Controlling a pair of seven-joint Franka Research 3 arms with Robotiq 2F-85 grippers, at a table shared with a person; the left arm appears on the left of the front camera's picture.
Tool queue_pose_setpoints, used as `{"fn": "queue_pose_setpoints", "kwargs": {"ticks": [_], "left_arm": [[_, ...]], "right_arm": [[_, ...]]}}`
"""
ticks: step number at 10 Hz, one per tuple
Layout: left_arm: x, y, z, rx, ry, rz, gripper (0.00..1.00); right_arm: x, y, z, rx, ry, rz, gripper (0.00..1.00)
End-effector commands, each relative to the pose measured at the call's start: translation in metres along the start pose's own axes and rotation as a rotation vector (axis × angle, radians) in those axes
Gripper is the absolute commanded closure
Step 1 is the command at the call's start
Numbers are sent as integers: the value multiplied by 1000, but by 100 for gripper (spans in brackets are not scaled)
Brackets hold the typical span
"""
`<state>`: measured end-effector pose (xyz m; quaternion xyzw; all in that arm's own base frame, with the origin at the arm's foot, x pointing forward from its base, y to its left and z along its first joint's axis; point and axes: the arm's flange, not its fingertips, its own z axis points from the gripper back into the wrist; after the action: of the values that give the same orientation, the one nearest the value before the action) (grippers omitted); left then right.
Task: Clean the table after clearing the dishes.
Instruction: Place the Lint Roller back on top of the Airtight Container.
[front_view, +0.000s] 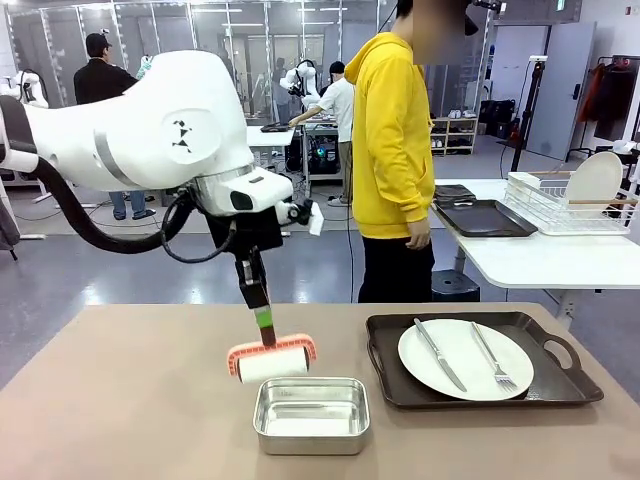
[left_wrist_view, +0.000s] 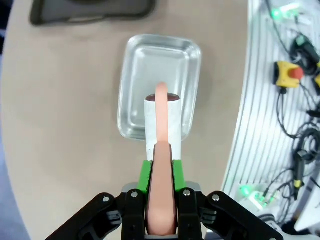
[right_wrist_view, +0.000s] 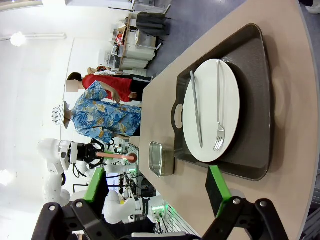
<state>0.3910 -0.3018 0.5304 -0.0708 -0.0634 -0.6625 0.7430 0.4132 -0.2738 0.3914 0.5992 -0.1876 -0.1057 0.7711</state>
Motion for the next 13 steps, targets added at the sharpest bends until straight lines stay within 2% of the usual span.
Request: {"fn": "queue_pose_setpoints", "kwargs": {"ticks": [1, 2, 3, 4, 8, 13], "left_arm": [[-4, -13, 9, -1, 16, -86, 79], [-2, -12, 10, 17, 22, -89, 79], [-3, -4, 20, 75, 52, -14, 79], [8, -13, 1, -5, 15, -62, 79], [7, -9, 2, 7, 28, -61, 79], [51, 6, -35, -81, 42, -170, 79]], "right_arm": [[-1, 4, 1, 6, 1, 7, 0], [-1, 4, 1, 6, 1, 7, 0], [-1, 4, 1, 6, 1, 7, 0], [-1, 4, 1, 6, 1, 7, 0], [-1, 4, 1, 6, 1, 7, 0], [-1, 4, 1, 6, 1, 7, 0]]}}
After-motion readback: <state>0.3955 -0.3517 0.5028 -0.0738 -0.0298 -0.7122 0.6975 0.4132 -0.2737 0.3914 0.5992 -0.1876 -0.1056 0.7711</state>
